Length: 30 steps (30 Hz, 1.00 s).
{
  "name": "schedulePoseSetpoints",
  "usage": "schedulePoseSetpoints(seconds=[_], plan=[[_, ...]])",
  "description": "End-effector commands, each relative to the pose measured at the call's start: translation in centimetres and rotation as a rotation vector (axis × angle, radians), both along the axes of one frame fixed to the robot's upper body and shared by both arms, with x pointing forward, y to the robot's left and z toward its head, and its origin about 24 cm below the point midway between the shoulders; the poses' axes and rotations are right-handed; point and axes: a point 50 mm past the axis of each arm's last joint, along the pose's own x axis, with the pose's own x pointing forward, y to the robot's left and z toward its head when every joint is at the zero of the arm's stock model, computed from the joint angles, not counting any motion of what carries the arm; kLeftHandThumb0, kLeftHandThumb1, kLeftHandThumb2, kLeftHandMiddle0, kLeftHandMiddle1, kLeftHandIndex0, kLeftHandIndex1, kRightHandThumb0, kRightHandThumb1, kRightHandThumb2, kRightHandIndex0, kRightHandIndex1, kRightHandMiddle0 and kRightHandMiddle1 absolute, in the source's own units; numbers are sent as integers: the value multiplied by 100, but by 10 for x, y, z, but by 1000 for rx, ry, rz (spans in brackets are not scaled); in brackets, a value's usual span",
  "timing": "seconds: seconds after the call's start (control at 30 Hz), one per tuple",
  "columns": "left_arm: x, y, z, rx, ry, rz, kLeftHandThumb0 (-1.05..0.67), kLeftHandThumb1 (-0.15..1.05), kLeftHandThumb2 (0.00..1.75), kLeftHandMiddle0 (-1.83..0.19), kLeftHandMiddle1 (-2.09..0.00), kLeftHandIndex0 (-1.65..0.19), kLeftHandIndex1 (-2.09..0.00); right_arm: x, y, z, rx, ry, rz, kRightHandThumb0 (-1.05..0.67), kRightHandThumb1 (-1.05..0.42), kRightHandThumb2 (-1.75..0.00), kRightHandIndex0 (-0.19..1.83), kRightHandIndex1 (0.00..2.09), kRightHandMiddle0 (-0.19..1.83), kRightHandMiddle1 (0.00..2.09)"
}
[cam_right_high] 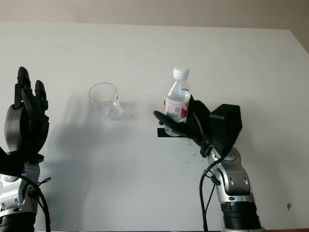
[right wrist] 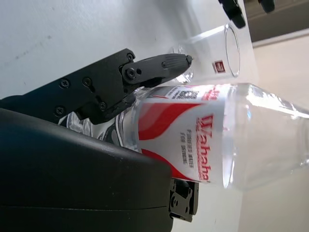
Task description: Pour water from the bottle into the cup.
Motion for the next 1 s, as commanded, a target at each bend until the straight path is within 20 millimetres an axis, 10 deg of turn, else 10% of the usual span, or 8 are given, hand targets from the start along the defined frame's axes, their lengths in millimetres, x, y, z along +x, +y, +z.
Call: schedulePoseSetpoints(seconds=[0.0,0.6,0.8,0.97], plan=[[-2,4,-1,11,2,4,-78,105,73,17,-5,19,-1,-8,-5,-17,-37,44,-8,-34,-105,-24,1,209,-19,209],[-1,8,1,34,4,17,-79,105,73,18,-5,19,0,-19,0,-37,-12,-103,-63,-52,-104,-6,-18,205,-18,208],[0,8,2,34,4,20,-79,105,73,17,-6,19,0,-22,2,-40,43,-74,-64,-55,-103,-5,-17,134,-19,137],[0,8,2,42,12,31,-80,105,73,17,-6,19,-1,-23,1,-40,36,-87,-69,-62,-102,-5,3,26,-11,51]])
